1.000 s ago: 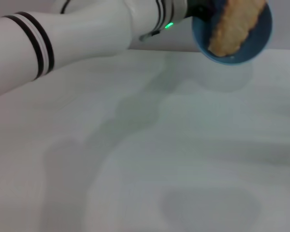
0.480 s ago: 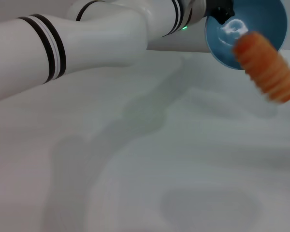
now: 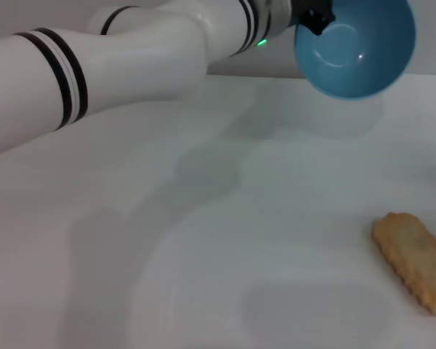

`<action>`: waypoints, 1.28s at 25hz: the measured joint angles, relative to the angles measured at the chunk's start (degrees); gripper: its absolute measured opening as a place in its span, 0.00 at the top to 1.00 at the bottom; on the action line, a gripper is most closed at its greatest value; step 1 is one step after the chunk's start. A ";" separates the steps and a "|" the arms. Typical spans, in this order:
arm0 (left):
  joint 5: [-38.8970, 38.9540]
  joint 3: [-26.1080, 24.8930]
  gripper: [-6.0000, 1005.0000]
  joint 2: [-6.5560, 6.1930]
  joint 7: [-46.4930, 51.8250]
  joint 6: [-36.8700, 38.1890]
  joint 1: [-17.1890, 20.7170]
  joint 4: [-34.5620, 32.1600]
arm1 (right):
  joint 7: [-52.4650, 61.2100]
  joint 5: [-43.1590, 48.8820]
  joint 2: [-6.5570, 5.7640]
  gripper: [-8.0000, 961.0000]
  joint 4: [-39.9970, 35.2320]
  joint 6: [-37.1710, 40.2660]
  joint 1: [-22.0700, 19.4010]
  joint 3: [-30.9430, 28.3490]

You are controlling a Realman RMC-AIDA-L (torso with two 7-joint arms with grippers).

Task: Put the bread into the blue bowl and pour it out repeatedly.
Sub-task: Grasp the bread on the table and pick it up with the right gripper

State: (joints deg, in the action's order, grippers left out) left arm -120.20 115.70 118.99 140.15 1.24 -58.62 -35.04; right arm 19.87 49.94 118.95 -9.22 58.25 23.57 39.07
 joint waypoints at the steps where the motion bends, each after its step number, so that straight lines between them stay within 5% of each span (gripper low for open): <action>1: 0.02 -1.07 0.99 -0.11 2.89 0.04 0.09 0.52 | 0.00 0.00 0.00 0.46 0.00 0.00 0.00 0.00; 6: 0.05 -1.85 0.99 -0.36 6.19 0.11 0.86 0.92 | -0.54 2.33 0.05 0.46 0.15 -4.68 1.98 0.18; 11: 0.09 -5.03 0.99 -0.31 7.60 0.53 3.01 1.23 | 19.54 0.72 -1.03 0.47 -3.72 -9.21 2.31 1.64; 12: 0.10 -5.57 0.99 -0.32 8.44 0.76 3.39 1.41 | 34.33 6.55 -2.13 0.47 -8.32 -11.91 2.04 5.13; 15: 0.13 -6.05 0.99 -0.39 9.75 1.10 3.77 1.66 | 49.83 16.56 -3.11 0.47 -13.28 -13.03 1.79 6.99; 18: 0.14 -6.22 0.99 -0.41 10.21 1.21 4.16 1.66 | 72.61 37.73 -3.53 0.47 -22.47 -11.16 1.12 6.80; 20: 0.14 -6.31 0.99 -0.42 10.84 1.25 4.44 1.70 | 95.78 60.20 -4.23 0.47 -29.57 -4.47 1.68 4.33; 24: 0.14 -6.42 0.99 -0.43 12.04 1.29 4.66 2.24 | 109.17 76.08 -6.01 0.48 -31.13 7.05 4.71 -2.56; 29: 0.14 -6.46 0.99 -0.43 12.28 1.89 4.76 2.51 | 109.93 85.75 -7.49 0.48 -33.41 21.84 5.91 -12.01; 32: 0.14 -6.46 0.99 -0.43 12.37 1.99 4.80 2.60 | 109.08 87.32 -7.59 0.48 -33.62 24.82 5.85 -12.80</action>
State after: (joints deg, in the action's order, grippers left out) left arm -120.06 109.23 118.56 152.52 3.23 -53.81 -32.44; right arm 128.95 137.26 111.36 -42.85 83.07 29.42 26.27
